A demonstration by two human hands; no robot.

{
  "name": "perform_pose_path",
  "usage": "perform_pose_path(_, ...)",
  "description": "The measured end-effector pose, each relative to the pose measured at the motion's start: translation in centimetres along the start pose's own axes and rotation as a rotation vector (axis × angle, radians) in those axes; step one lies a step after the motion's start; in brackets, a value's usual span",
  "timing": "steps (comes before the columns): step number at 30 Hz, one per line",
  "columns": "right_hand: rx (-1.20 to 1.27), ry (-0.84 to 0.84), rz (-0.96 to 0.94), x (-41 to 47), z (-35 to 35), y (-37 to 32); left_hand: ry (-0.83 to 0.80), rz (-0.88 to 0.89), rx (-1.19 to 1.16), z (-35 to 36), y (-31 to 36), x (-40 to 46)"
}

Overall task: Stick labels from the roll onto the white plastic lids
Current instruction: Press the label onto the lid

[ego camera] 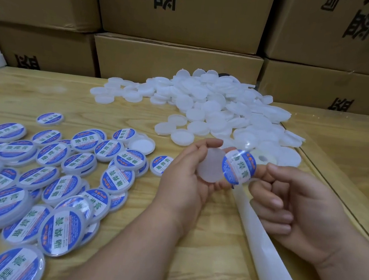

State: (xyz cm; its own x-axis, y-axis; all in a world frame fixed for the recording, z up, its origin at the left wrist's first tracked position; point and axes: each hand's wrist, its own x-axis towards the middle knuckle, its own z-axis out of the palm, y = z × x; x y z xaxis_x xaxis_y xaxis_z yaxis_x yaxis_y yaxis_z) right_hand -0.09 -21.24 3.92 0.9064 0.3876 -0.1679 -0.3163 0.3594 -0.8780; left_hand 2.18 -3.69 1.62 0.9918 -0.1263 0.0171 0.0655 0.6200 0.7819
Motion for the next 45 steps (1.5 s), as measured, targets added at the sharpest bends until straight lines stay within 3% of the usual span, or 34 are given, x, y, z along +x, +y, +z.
perform_pose_path(4,-0.045,-0.048,0.064,-0.1,0.1,-0.1,-0.017,-0.071,-0.049,0.2,0.3,-0.2)
perform_pose_path(13,-0.205,0.041,0.094,0.1,0.6,0.4,-0.073,-0.071,-0.054,0.0,-0.1,0.1)
perform_pose_path(45,-0.155,0.053,0.094,0.4,0.5,0.5,-0.089,-0.012,0.061,-0.5,-0.8,0.3)
